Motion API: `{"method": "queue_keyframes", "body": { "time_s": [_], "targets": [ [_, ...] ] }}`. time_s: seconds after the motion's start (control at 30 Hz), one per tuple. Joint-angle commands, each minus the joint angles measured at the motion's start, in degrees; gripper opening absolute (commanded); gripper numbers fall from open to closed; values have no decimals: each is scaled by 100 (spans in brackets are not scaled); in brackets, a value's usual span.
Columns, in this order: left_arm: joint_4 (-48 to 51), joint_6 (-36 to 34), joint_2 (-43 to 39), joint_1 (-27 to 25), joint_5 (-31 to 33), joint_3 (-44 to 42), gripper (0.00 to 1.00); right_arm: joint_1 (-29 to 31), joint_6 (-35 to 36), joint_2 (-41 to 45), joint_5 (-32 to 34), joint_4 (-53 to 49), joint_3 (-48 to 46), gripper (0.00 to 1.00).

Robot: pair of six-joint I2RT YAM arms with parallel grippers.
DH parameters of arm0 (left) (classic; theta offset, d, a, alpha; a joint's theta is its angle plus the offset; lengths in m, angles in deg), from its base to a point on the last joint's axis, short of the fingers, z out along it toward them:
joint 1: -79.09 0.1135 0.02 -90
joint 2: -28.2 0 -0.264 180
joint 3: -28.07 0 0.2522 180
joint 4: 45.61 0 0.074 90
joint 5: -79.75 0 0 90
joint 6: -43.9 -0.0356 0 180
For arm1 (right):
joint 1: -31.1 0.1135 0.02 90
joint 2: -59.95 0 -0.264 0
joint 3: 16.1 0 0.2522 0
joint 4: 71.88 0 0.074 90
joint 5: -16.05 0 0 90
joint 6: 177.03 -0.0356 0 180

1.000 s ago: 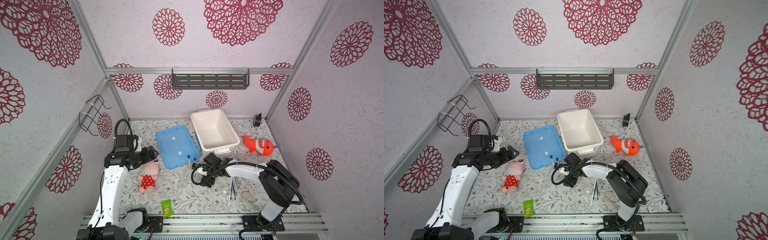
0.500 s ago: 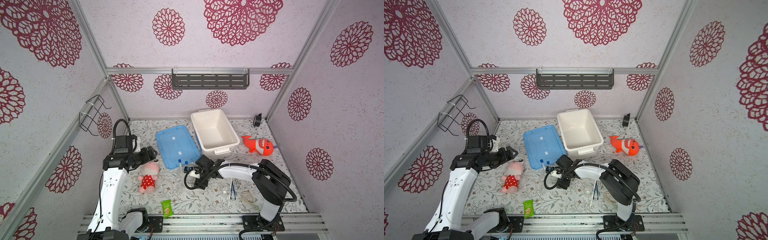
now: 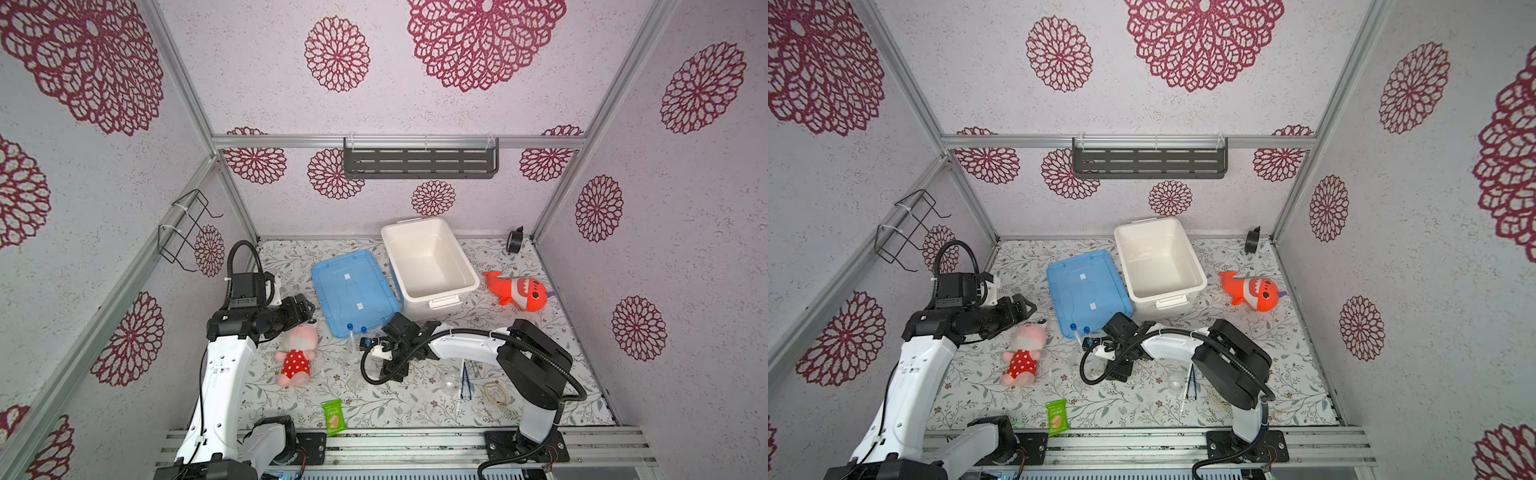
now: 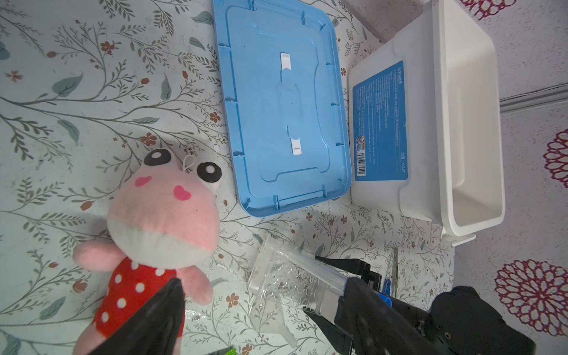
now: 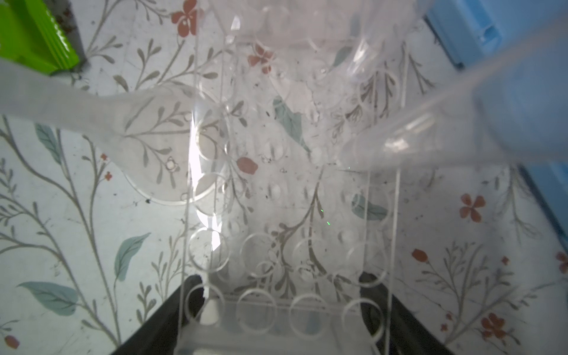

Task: Organize the chemistry lab equipment
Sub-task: 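Lower the clear rack beside the blue lid and open the right gripper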

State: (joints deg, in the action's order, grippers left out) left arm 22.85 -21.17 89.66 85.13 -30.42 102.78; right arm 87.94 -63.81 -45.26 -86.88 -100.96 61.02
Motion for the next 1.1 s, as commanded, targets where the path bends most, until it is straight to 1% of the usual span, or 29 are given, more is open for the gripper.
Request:
{"method": "queue_keyframes", "body": {
  "time_s": [0.0,0.13,0.47,0.5,0.53,0.87,1.07],
  "targets": [
    [-83,-7,-98,64,20,-65,85,30,158,43,-116,-166,155,77],
    [-103,-7,-144,63,12,-83,85,30,161,142,-105,-183,115,82],
    [-42,-14,-149,62,-50,11,85,31,127,432,-4,-156,0,86],
    [-38,-16,-147,64,-46,29,86,29,100,505,22,-148,-45,97],
    [-27,-16,-149,62,-39,39,85,25,45,563,27,-147,-83,99],
    [-113,265,-188,64,-67,221,85,25,-270,1487,47,-101,-598,99],
    [-76,410,-149,69,58,382,85,20,-793,2101,393,-878,-409,99]
  ]
}}
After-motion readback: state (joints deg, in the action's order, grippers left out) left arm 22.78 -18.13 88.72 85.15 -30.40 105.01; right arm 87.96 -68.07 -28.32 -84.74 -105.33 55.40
